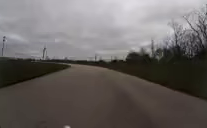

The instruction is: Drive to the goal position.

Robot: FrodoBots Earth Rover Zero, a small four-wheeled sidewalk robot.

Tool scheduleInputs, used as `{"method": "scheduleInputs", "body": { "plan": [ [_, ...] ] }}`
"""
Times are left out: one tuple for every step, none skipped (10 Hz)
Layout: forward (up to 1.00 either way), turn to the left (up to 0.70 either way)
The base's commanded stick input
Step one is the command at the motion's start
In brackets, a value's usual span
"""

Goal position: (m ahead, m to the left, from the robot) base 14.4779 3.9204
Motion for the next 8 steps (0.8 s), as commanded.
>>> {"method": "scheduleInputs", "body": {
  "plan": [
    [1.0,0.0],
    [1.0,0.0],
    [1.0,0.0],
    [1.0,0.0],
    [1.0,0.0],
    [1.0,0.0],
    [1.0,0.0],
    [1.0,0.0]
  ]
}}
